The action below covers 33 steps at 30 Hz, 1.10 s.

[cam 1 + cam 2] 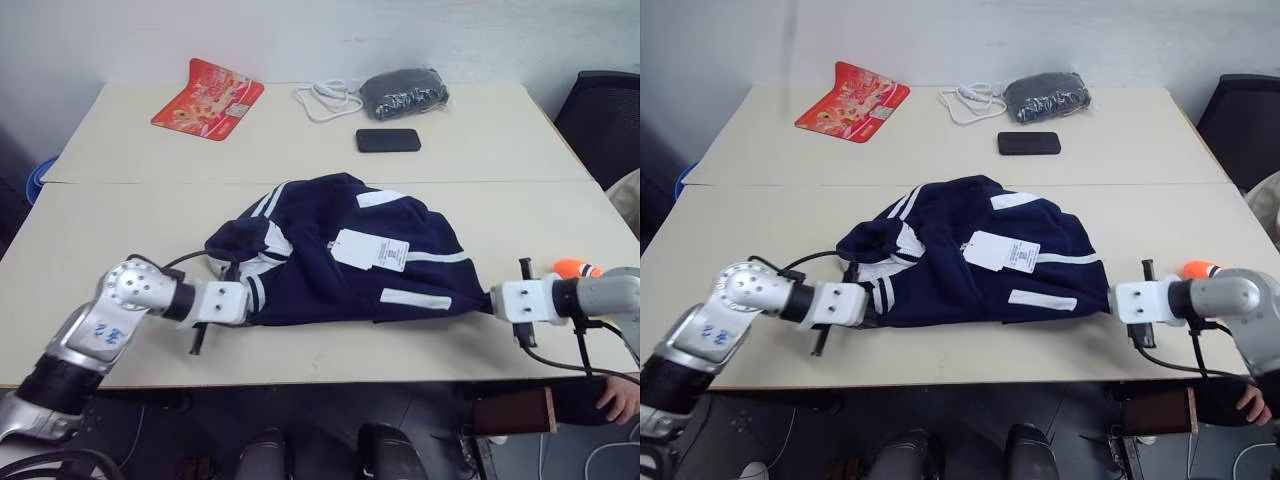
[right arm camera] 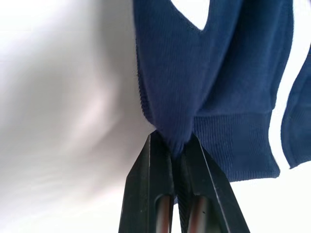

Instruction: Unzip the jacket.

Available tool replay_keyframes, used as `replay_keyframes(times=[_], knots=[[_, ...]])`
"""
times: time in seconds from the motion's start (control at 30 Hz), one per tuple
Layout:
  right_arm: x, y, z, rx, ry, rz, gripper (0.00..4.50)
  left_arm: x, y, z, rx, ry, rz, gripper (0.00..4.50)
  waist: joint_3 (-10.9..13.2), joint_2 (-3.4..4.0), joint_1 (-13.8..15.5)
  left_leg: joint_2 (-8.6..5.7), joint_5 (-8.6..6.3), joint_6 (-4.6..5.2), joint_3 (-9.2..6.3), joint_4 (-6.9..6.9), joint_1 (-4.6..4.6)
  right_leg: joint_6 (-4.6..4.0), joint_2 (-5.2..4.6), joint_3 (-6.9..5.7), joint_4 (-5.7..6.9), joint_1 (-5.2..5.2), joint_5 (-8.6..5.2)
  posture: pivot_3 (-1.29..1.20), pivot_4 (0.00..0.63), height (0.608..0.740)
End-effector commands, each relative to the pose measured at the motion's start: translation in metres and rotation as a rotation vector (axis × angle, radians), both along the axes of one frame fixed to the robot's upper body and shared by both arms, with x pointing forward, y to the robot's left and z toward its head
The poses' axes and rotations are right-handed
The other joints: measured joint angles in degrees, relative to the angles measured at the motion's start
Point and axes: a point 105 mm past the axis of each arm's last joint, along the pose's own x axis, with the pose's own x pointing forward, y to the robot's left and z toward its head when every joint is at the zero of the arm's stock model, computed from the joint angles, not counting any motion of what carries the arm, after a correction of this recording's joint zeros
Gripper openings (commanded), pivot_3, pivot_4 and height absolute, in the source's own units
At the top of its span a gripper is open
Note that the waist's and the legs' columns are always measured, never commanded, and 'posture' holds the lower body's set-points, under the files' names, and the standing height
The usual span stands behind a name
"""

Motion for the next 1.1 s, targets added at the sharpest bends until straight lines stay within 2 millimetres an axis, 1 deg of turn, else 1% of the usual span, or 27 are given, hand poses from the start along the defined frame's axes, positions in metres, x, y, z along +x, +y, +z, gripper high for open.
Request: replay_keyframes(times=[0.03, 0.13, 0.2, 0.3, 0.37, 0.43, 0.47, 0.5, 0.53, 0.6, 0.63, 0.67, 0.7, 0.77, 0.8, 0.83, 0.87, 0.93, 0.97, 1.0, 1.07, 1.1], knots=[[-0.006, -0.018, 0.013, -0.004, -0.05, -0.086, 0.0, -0.015, 0.028, -0.006, 0.082, 0.062, 0.049, 0.02, 0.0, 0.01, 0.14, 0.0, 0.0, 0.0, 0.01, 0.01, -0.01, 0.0, 0.0, 0.0, -0.01, 0.0, 0.0, 0.0, 0.15, 0.74], [-0.015, -0.018, 0.005, -0.007, -0.057, -0.097, 0.0, -0.023, 0.023, -0.005, 0.035, 0.086, 0.067, 0.02, 0.0, 0.0, 0.28, -0.01, -0.02, 0.03, 0.0, 0.03, 0.0, 0.0, -0.02, 0.04, 0.0, 0.01, 0.0, 0.0, 0.15, 0.74], [-0.018, -0.017, -0.001, 0.0, -0.072, -0.114, 0.0, -0.026, 0.021, -0.007, 0.024, 0.091, 0.081, 0.02, 0.0, 0.01, 0.46, -0.03, -0.03, 0.05, 0.0, 0.05, -0.02, -0.01, -0.03, 0.05, -0.02, 0.01, 0.0, 0.0, 0.15, 0.74], [-0.022, -0.016, -0.008, -0.002, -0.078, -0.124, 0.0, -0.028, 0.027, -0.015, 0.053, 0.085, 0.093, 0.02, -0.01, 0.02, 0.41, -0.04, -0.04, 0.05, 0.01, 0.05, -0.01, -0.01, -0.03, 0.05, -0.02, 0.02, 0.0, 0.0, 0.15, 0.74], [-0.025, -0.013, -0.011, 0.021, -0.061, -0.131, 0.0, -0.028, 0.027, -0.017, 0.035, 0.09, 0.107, 0.02, -0.02, 0.03, 0.33, -0.03, -0.04, 0.05, 0.01, 0.04, 0.01, -0.01, -0.02, 0.06, -0.01, 0.02, -0.01, 0.0, 0.15, 0.74], [-0.026, -0.013, -0.011, 0.031, -0.064, -0.142, 0.54, -0.027, 0.024, -0.017, -0.006, 0.103, 0.129, 0.0, -0.02, 0.03, 0.33, -0.03, -0.04, 0.04, 0.01, 0.04, 0.01, -0.01, -0.02, 0.06, -0.01, 0.02, -0.01, 0.0, 0.15, 0.74], [-0.026, -0.012, -0.008, 0.04, -0.058, -0.148, 0.7, -0.025, 0.021, -0.013, -0.043, 0.109, 0.15, 0.0, -0.02, 0.03, 0.33, -0.03, -0.04, 0.05, 0.01, 0.04, 0.02, -0.01, -0.02, 0.06, -0.01, 0.02, -0.01, 0.0, 0.15, 0.74], [-0.026, -0.012, -0.004, 0.046, -0.054, -0.155, 1.13, -0.024, 0.018, -0.009, -0.077, 0.116, 0.168, 0.48, -0.02, 0.03, 0.32, -0.03, -0.04, 0.05, 0.01, 0.04, 0.02, -0.01, -0.02, 0.07, -0.01, 0.03, -0.01, 0.0, 0.15, 0.74], [-0.025, -0.012, 0.0, 0.053, -0.055, -0.159, 1.45, -0.023, 0.016, -0.005, -0.107, 0.123, 0.179, 0.7, -0.02, 0.03, 0.31, -0.03, -0.04, 0.05, 0.02, 0.04, 0.03, -0.01, -0.01, 0.07, 0.0, 0.04, -0.01, 0.0, 0.15, 0.74], [-0.023, -0.01, 0.012, 0.084, -0.055, -0.171, 2.16, -0.024, 0.013, 0.003, -0.169, 0.145, 0.201, 1.3, -0.02, 0.03, 0.31, -0.01, -0.04, 0.04, 0.0, 0.04, 0.04, -0.01, 0.0, 0.07, 0.01, 0.03, -0.01, 0.0, 0.15, 0.74], [-0.02, -0.008, 0.02, 0.108, -0.059, -0.18, 2.61, -0.024, 0.013, 0.008, -0.189, 0.15, 0.211, 1.73, -0.02, 0.03, 0.31, -0.01, -0.04, 0.04, -0.02, 0.04, 0.04, -0.01, -0.01, 0.09, 0.01, 0.02, -0.01, 0.0, 0.15, 0.74], [-0.017, -0.006, 0.031, 0.149, -0.06, -0.198, 2.82, -0.024, 0.013, 0.013, -0.213, 0.148, 0.222, 1.91, -0.01, 0.02, 0.3, 0.0, -0.04, 0.04, -0.05, 0.05, 0.03, -0.01, 0.0, 0.09, 0.01, 0.02, -0.01, 0.0, 0.15, 0.74], [-0.014, -0.001, 0.042, 0.206, -0.047, -0.214, 3.2, -0.023, 0.013, 0.02, -0.248, 0.151, 0.241, 2.23, -0.01, 0.02, 0.25, 0.0, -0.04, 0.04, -0.07, 0.05, 0.03, -0.01, -0.01, 0.09, 0.01, 0.02, -0.01, 0.0, 0.15, 0.74], [-0.011, 0.009, 0.059, 0.331, 0.014, -0.244, 3.81, -0.025, 0.011, 0.036, -0.33, 0.194, 0.263, 2.79, 0.0, 0.02, 0.21, 0.01, -0.04, 0.04, -0.19, 0.04, 0.03, -0.01, 0.0, 0.16, 0.02, -0.02, -0.01, 0.0, 0.15, 0.74], [-0.01, 0.019, 0.068, 0.419, 0.065, -0.249, 4.1, -0.03, 0.01, 0.047, -0.382, 0.234, 0.257, 3.06, -0.01, 0.02, 0.25, 0.04, -0.04, 0.04, -0.22, 0.05, 0.03, -0.01, 0.01, 0.15, 0.03, -0.02, -0.01, 0.0, 0.15, 0.74], [-0.009, 0.031, 0.075, 0.501, 0.124, -0.247, 4.1, -0.034, 0.009, 0.059, -0.427, 0.264, 0.243, 3.06, 0.0, 0.02, 0.23, 0.08, -0.04, 0.04, -0.26, 0.05, 0.02, -0.02, 0.02, 0.14, 0.03, -0.02, -0.01, 0.0, 0.15, 0.74], [-0.006, 0.051, 0.083, 0.61, 0.191, -0.23, 4.1, -0.037, 0.011, 0.071, -0.471, 0.294, 0.241, 3.06, 0.0, 0.01, 0.23, 0.18, -0.04, 0.04, -0.29, 0.05, 0.02, -0.02, 0.02, 0.13, 0.04, -0.01, -0.01, 0.0, 0.15, 0.74], [0.002, 0.087, 0.091, 0.769, 0.341, -0.219, 4.1, -0.037, 0.015, 0.086, -0.518, 0.302, 0.24, 3.06, -0.02, -0.07, -0.24, 0.4, -0.05, 0.03, -0.32, 0.08, 0.0, -0.03, 0.04, 0.1, 0.03, -0.01, -0.01, 0.0, 0.15, 0.74], [0.006, 0.101, 0.093, 0.816, 0.406, -0.22, 4.1, -0.036, 0.016, 0.09, -0.531, 0.305, 0.247, 3.06, -0.02, -0.07, -0.19, 0.5, -0.05, -0.04, -0.3, 0.11, 0.01, -0.05, 0.13, 0.11, 0.01, -0.01, -0.02, 0.0, 0.15, 0.74], [0.009, 0.12, 0.093, 0.863, 0.486, -0.21, 4.1, -0.035, 0.019, 0.094, -0.537, 0.307, 0.253, 3.06, -0.02, -0.04, -0.16, 0.5, -0.05, -0.04, -0.34, 0.1, -0.01, -0.07, 0.14, 0.09, 0.01, -0.01, -0.03, 0.0, 0.15, 0.74], [0.015, 0.156, 0.086, 0.886, 0.609, -0.21, 4.1, -0.03, 0.025, 0.096, -0.516, 0.291, 0.267, 3.06, -0.02, -0.02, -0.09, 0.43, -0.09, -0.11, -0.33, 0.07, 0.0, -0.17, 0.15, 0.07, 0.1, -0.07, -0.08, 0.0, 0.15, 0.74], [0.016, 0.17, 0.082, 0.876, 0.65, -0.211, 4.1, -0.028, 0.027, 0.096, -0.496, 0.269, 0.27, 3.06, -0.02, -0.03, -0.08, 0.24, -0.09, -0.11, -0.3, 0.02, -0.03, -0.17, 0.16, 0.1, 0.11, -0.14, -0.08, 0.0, 0.15, 0.74]])
